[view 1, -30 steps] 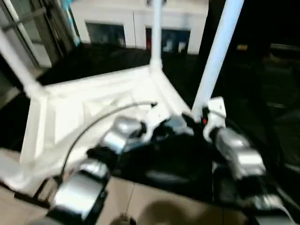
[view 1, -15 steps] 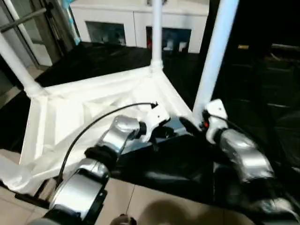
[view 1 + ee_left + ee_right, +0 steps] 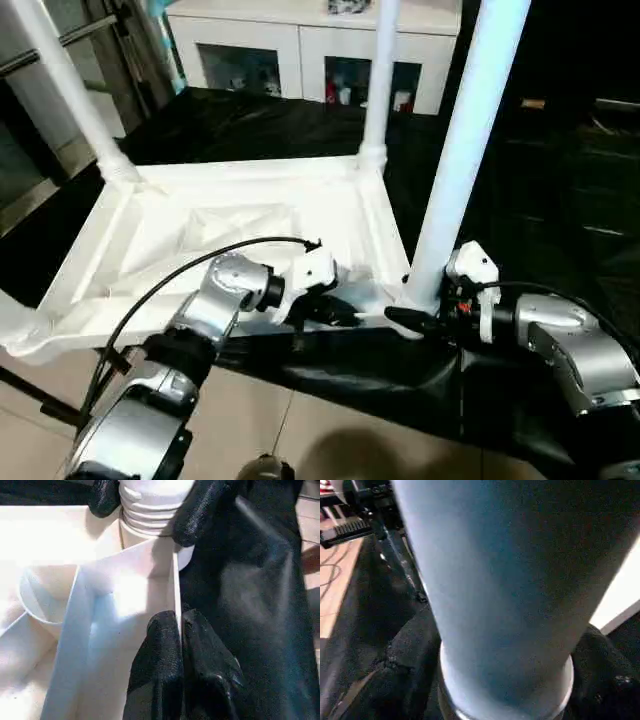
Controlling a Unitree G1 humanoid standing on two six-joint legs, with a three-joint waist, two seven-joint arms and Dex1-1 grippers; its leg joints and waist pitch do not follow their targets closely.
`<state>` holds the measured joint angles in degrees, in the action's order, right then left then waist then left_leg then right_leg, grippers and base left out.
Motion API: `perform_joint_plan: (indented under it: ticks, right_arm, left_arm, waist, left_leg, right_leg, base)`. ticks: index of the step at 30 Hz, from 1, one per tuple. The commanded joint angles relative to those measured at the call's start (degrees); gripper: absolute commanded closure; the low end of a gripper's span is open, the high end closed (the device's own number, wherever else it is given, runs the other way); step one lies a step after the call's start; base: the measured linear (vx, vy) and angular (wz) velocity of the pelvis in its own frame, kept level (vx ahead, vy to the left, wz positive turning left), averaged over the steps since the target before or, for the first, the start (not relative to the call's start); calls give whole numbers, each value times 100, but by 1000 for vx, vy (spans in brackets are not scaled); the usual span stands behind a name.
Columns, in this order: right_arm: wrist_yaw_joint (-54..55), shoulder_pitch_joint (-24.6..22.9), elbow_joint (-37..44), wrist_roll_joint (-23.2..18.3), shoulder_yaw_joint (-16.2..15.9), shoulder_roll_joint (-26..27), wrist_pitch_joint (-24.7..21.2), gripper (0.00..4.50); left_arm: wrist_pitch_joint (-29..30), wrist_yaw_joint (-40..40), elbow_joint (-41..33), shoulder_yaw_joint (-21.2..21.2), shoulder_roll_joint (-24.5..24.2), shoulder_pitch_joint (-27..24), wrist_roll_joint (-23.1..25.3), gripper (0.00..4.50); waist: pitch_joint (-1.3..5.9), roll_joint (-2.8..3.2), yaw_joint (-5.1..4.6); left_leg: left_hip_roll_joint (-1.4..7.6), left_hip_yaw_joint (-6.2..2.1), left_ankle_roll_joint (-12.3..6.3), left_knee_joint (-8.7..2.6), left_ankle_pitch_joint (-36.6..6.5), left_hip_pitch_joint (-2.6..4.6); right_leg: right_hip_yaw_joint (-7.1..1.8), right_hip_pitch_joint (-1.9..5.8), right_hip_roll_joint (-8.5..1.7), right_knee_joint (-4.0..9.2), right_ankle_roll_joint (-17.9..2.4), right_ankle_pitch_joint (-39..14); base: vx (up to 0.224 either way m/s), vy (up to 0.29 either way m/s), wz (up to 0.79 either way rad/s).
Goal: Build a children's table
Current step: Rotate leg to tighten
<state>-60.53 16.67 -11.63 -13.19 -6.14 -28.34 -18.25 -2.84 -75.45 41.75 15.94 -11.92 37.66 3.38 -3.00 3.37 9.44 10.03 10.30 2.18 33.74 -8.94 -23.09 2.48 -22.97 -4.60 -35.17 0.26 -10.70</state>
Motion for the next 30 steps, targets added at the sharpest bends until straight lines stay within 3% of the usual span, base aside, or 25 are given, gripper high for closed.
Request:
perform_joint_plan:
  ticks: [1,7,11,13,15,16,18,22,25,27,30]
  right_arm:
    - [-129,-24,214,-76,-185,35,-108,143]
    - [-181,-112,358,-150,-272,88,-259,174]
    - [242,-115,291,-10,-286,307,-369,175]
    - [1077,26,-51,314,-204,661,-243,175]
    - [2651,390,-838,657,95,1386,-236,175]
    - [2651,390,-838,657,95,1386,-236,175]
    - [3364,569,-1169,722,233,1776,-289,176]
    - [4118,801,-1569,693,467,2178,-248,176]
    - [4283,980,-1864,880,396,2371,-18,176]
    - [4084,1019,-1869,787,426,2460,17,120]
    - [3779,970,-1714,704,373,2391,6,97]
  left_arm:
    - [-103,-224,-289,13,157,29,-398,450]
    - [-15,-153,-337,-10,168,13,-400,450]
    - [59,488,-111,-62,265,143,-122,450]
    - [63,1119,262,-87,355,344,120,450]
    - [247,1985,708,-298,682,687,143,450]
    - [247,1985,708,-298,682,687,143,450]
    - [388,2337,828,-333,888,846,167,450]
    - [479,2811,999,-353,1182,1044,201,450]
    - [327,2958,1210,-336,1379,1168,227,450]
    - [196,2886,1287,-316,1454,1184,230,450]
    - [123,2716,1216,-265,1411,1109,212,450]
  waist:
    - [389,-124,-11]
    - [392,-128,4]
    - [393,-140,2]
    - [384,-155,-36]
    - [375,-139,-114]
    - [374,-153,-158]
    - [382,-133,-174]
    - [408,-135,-206]
    - [421,-123,-213]
    - [421,-127,-197]
    - [412,-128,-187]
  left_leg:
    - [345,-112,-359,-394,-1460,164]
    - [342,-115,-324,-395,-1421,155]
    - [331,-115,-314,-390,-1396,153]
    - [305,-110,-227,-396,-1444,156]
    - [267,-127,3,-410,-1609,178]
    - [267,-152,71,-430,-1708,183]
    - [292,-150,27,-447,-1660,173]
    - [265,-130,-46,-423,-1476,166]
    - [257,-116,-112,-403,-1298,148]
    - [258,-114,-216,-393,-1219,142]
    - [268,-112,-278,-398,-1289,153]
  right_leg:
    - [-205,199,-434,477,-1230,-1529]
    - [-207,202,-434,473,-1188,-1525]
    - [-204,193,-432,467,-1191,-1489]
    - [-208,164,-431,495,-1120,-1687]
    - [-188,142,-442,519,-1061,-2105]
    - [-175,177,-453,543,-984,-2295]
    - [-197,172,-441,538,-937,-2063]
    - [-196,194,-426,496,-1072,-1433]
    - [-187,206,-416,469,-1140,-1102]
    - [-193,241,-425,461,-1146,-944]
    - [-192,237,-427,474,-1154,-1026]
  base:
    - [0,0,0]
    - [0,0,0]
    - [0,0,0]
    - [0,0,0]
    - [0,0,0]
    - [0,0,0]
    - [0,0,0]
    - [0,0,0]
    - [0,0,0]
    - [0,0,0]
    - [0,0,0]
